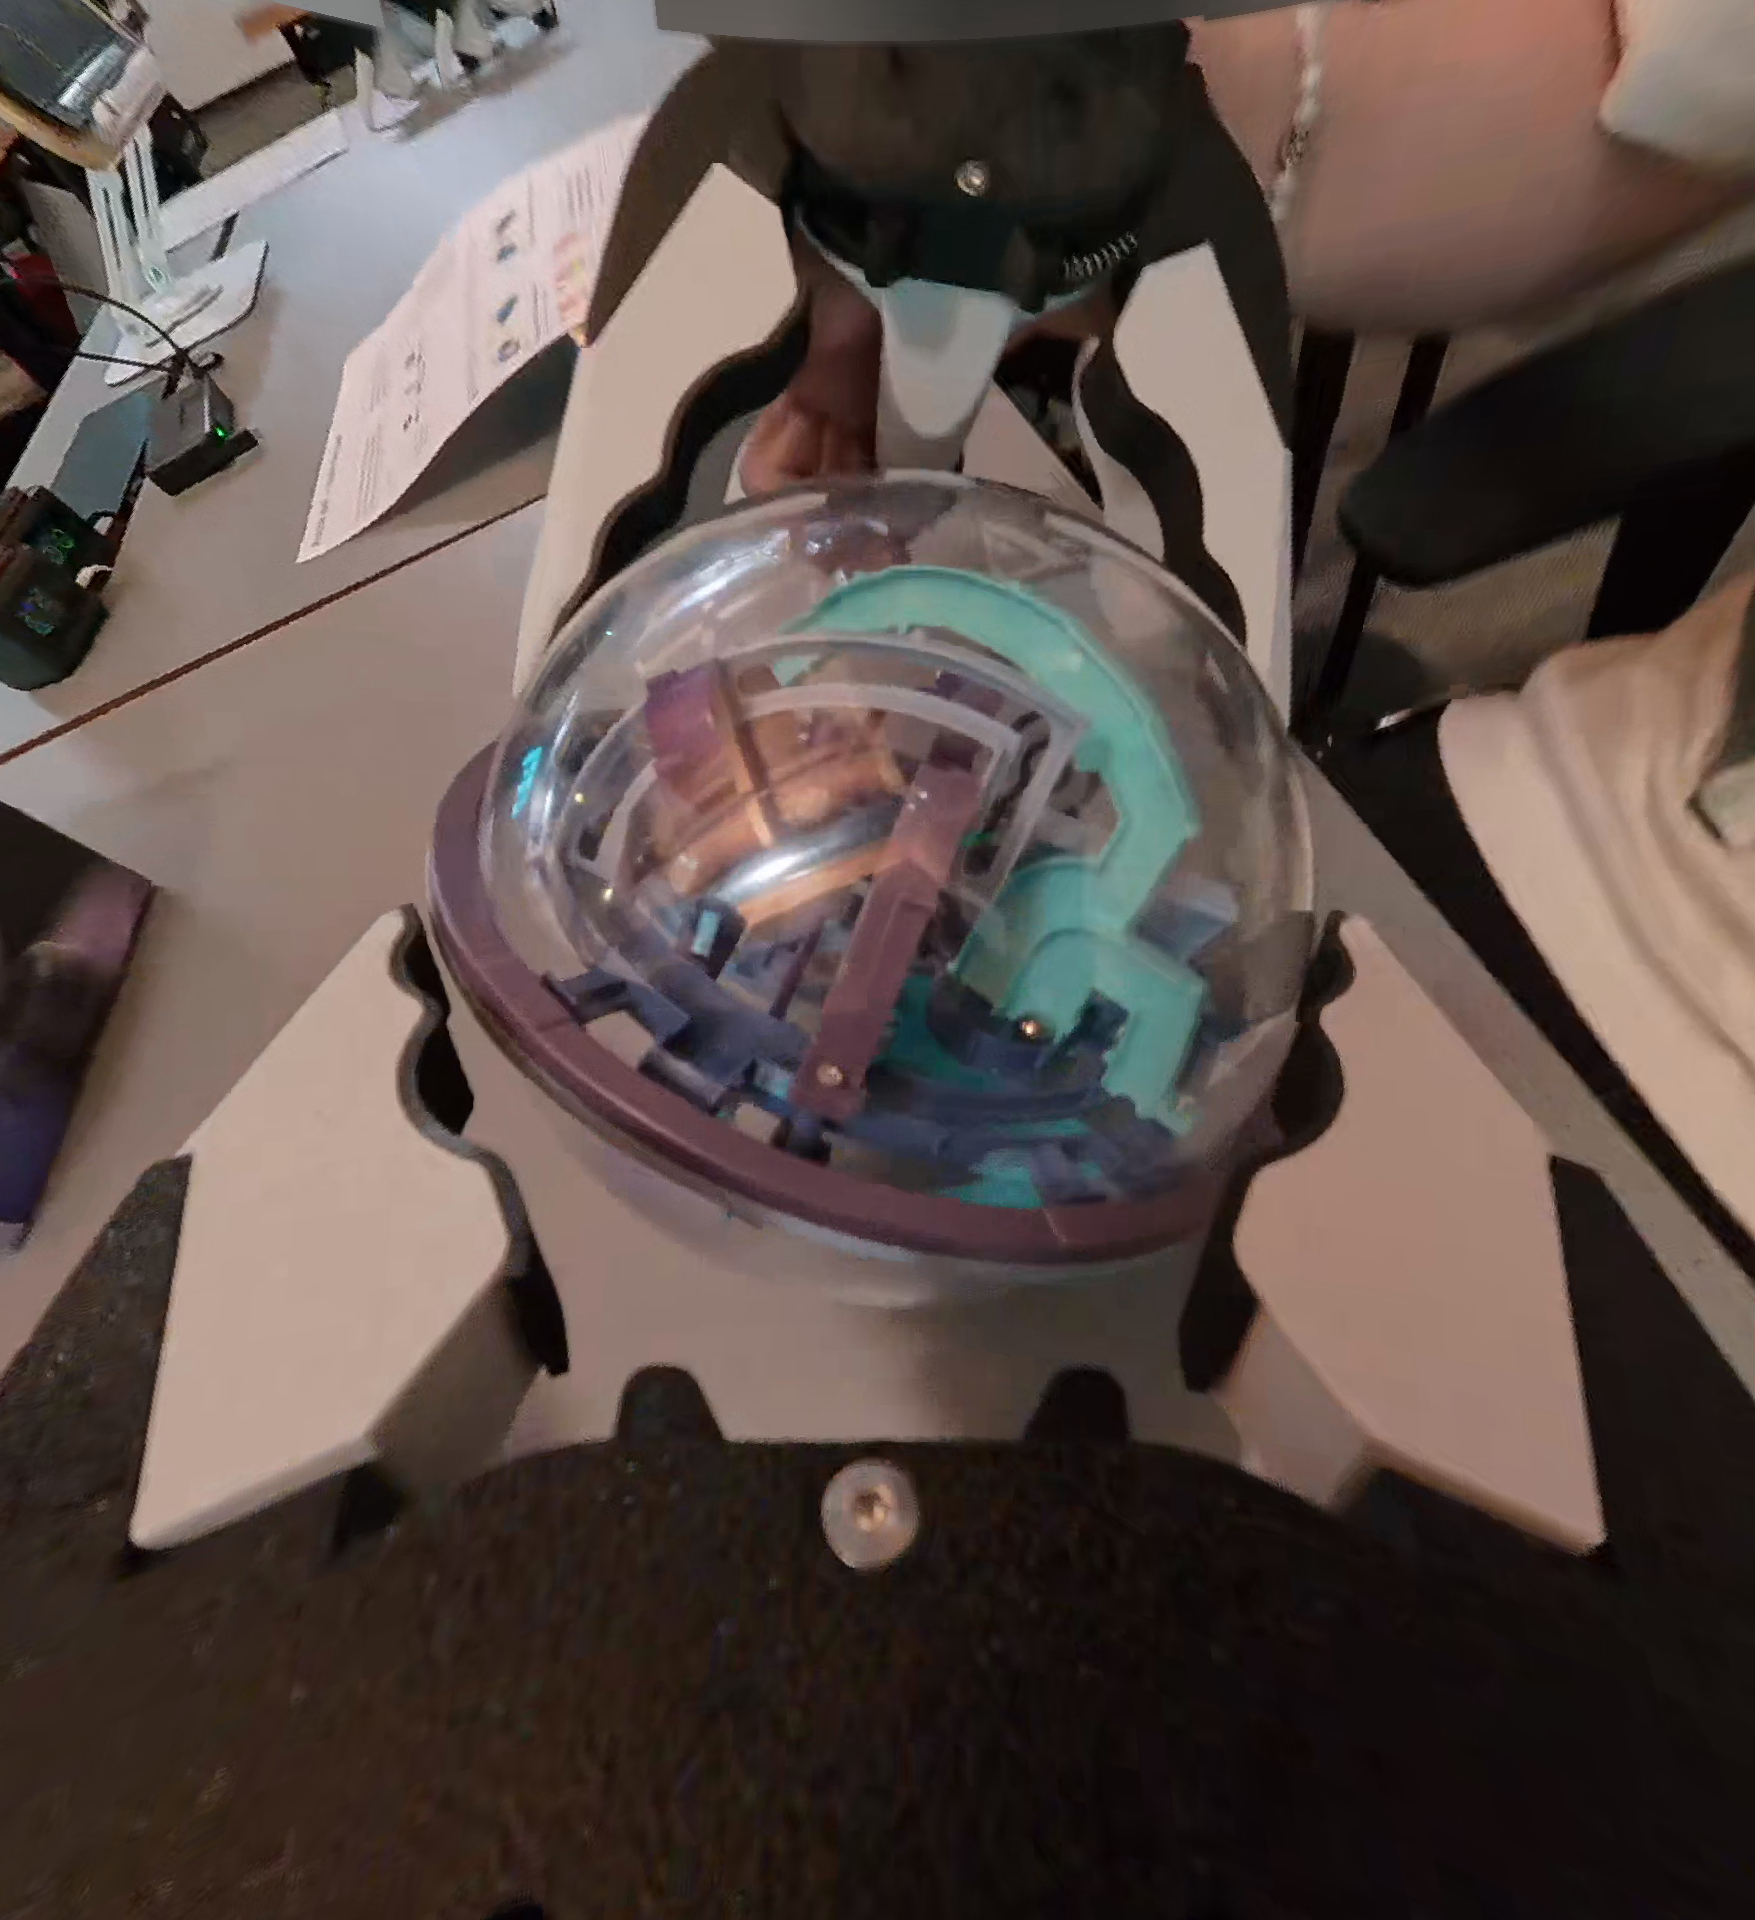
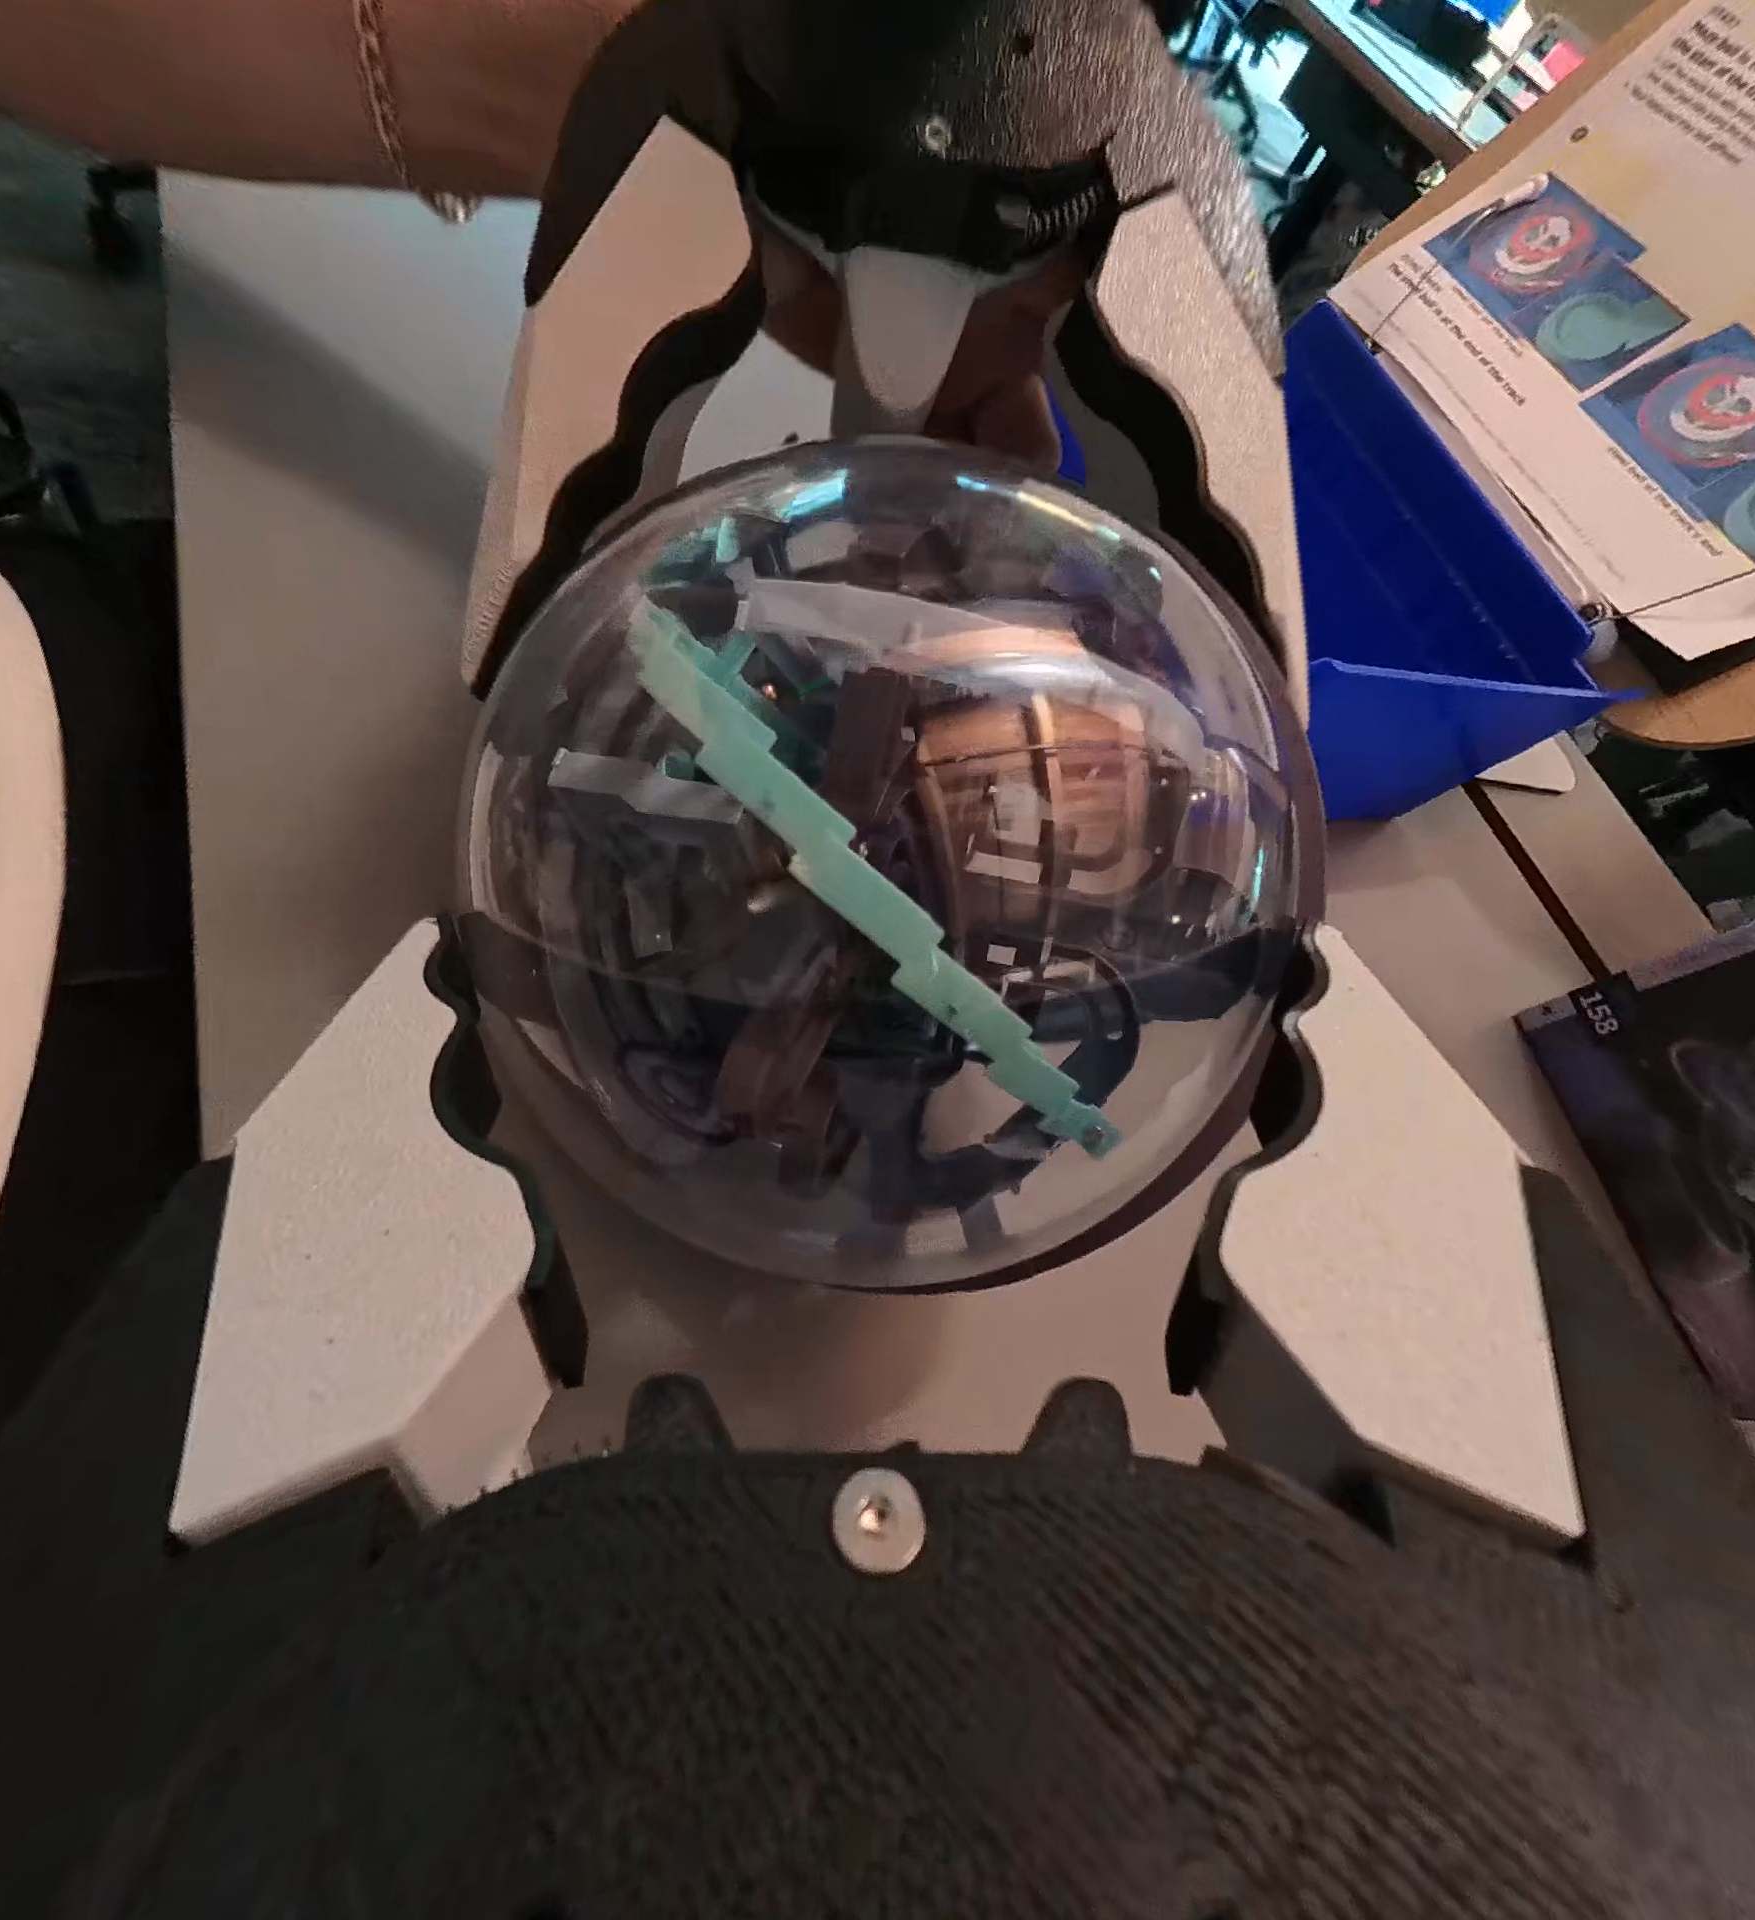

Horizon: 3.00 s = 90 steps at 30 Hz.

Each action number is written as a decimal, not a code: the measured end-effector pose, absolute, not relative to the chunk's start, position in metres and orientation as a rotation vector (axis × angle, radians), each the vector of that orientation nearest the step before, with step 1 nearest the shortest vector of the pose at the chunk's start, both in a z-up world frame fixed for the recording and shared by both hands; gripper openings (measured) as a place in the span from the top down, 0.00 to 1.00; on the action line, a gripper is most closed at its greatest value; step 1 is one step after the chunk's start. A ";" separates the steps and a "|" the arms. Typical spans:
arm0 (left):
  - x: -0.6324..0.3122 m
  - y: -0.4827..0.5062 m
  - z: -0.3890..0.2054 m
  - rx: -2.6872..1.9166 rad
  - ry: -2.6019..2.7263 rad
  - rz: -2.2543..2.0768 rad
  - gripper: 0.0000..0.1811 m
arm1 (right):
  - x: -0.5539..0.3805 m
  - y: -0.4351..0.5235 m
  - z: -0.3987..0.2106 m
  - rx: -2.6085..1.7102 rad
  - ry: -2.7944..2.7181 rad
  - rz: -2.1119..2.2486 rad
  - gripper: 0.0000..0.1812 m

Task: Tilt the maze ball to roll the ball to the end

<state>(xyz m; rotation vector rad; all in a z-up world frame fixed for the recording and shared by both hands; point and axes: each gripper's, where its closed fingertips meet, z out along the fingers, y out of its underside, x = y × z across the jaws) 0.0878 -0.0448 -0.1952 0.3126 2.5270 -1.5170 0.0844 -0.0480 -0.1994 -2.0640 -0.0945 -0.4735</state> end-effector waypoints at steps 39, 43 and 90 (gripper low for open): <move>0.119 -0.007 -0.204 0.017 2.686 -1.068 0.21 | 0.116 -0.036 -0.191 -1.982 -0.089 -0.661 0.20; 0.121 -0.010 -0.205 -0.209 2.686 -1.055 0.22 | 0.105 -0.038 -0.182 -1.893 -0.047 -0.698 0.32; 0.132 0.014 -0.191 -0.517 2.815 -1.195 0.28 | 0.127 -0.025 -0.202 -1.988 -0.236 -0.751 0.29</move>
